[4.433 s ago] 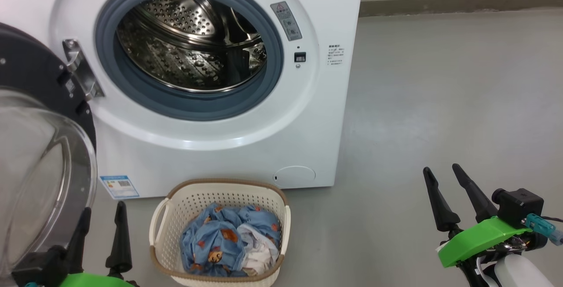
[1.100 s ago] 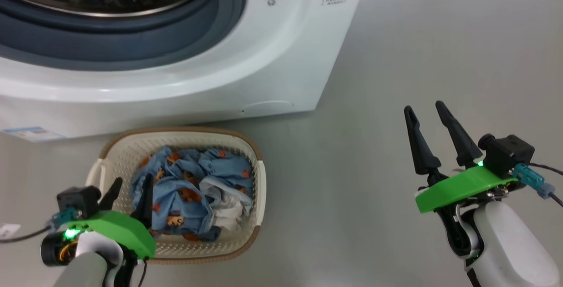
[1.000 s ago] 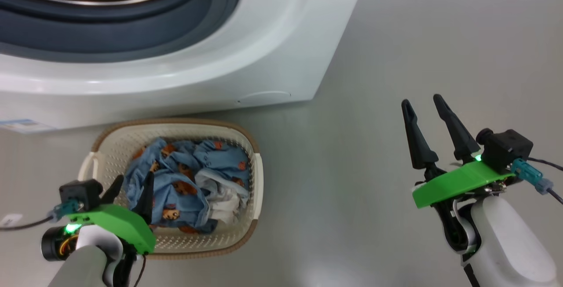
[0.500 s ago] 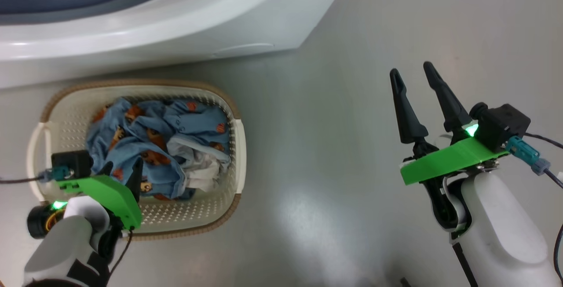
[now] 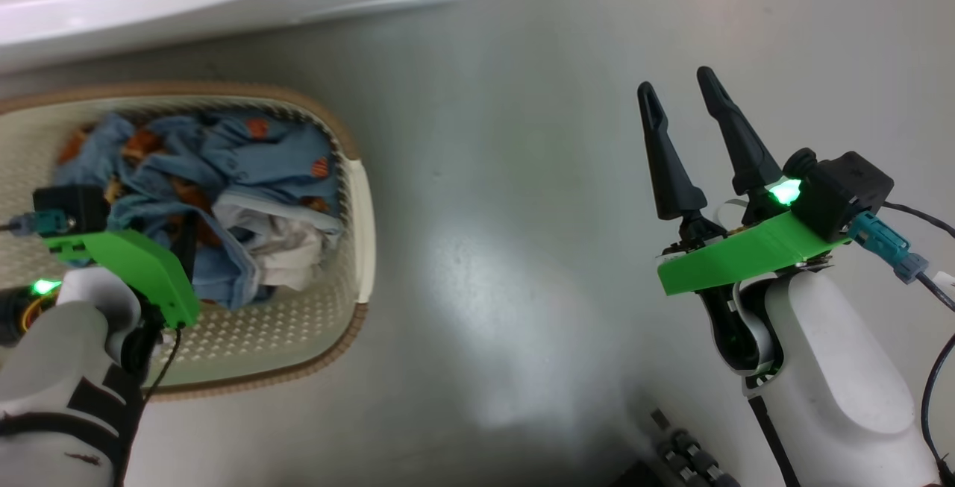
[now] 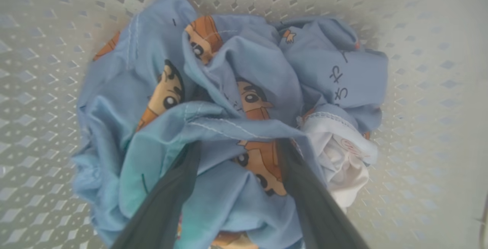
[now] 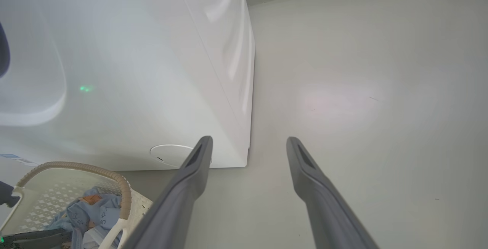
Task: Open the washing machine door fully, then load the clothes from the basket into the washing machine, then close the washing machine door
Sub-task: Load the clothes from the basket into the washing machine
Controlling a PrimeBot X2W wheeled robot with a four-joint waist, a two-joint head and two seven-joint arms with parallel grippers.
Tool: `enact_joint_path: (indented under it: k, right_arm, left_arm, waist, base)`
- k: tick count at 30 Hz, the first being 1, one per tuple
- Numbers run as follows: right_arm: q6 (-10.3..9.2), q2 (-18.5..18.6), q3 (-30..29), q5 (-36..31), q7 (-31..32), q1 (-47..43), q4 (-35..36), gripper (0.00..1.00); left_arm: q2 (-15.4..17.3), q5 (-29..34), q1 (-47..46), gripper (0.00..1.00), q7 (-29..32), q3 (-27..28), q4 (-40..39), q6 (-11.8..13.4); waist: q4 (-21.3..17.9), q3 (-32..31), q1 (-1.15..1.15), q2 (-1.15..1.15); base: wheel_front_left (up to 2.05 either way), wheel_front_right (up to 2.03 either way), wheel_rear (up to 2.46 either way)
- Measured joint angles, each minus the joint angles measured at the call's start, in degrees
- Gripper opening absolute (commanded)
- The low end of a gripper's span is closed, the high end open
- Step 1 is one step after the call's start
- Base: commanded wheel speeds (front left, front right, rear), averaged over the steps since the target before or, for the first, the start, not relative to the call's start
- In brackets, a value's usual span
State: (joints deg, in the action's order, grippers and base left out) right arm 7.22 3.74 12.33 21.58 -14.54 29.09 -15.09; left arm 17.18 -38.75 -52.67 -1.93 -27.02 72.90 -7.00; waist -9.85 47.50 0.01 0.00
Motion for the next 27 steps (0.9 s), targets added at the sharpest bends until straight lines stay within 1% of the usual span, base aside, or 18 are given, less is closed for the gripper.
enact_joint_path:
  k: [6,14,15,16,23,27]
  right_arm:
    - [0.00,-0.24,0.26,0.00,0.00,0.12,0.63,1.00]
    - [0.00,-0.35,0.40,0.03,-0.01,0.12,1.07,1.00]
    - [0.00,-0.35,0.43,0.09,-0.01,0.13,1.12,1.00]
    - [0.00,-0.36,0.48,0.11,-0.01,0.14,1.18,1.00]
    - [0.00,-0.40,0.62,0.19,-0.01,1.25,1.19,1.00]
    - [0.00,-0.40,0.78,0.38,-0.01,1.28,1.02,1.00]
  left_arm:
    - [0.41,-0.04,-1.60,1.00,0.29,0.01,0.36,-0.01]
    - [1.24,-0.08,-2.65,1.00,1.26,-0.60,0.86,-0.02]
    - [1.29,-0.08,-2.67,0.45,1.26,-0.65,0.87,-0.03]
    - [1.34,-0.09,-2.66,0.00,1.26,-0.68,0.91,-0.03]
    - [1.31,-0.59,-2.65,0.00,1.33,-1.05,1.01,-0.11]
    - [0.49,-1.42,-2.14,0.00,-0.63,-1.98,0.77,-0.52]
  waist:
    - [-2.01,2.96,0.00,0.00]
    - [-3.99,4.72,0.00,0.00]
    - [-4.10,4.81,0.00,0.00]
    - [-4.18,4.88,0.00,0.00]
    - [-3.94,4.49,0.00,0.00]
    - [-3.48,2.55,0.00,0.00]
  base:
    - [0.00,0.00,0.00]
    - [0.00,0.00,0.00]
    - [0.00,0.00,0.00]
    - [0.00,0.00,0.00]
    - [0.00,0.00,0.00]
    - [0.00,0.00,0.00]
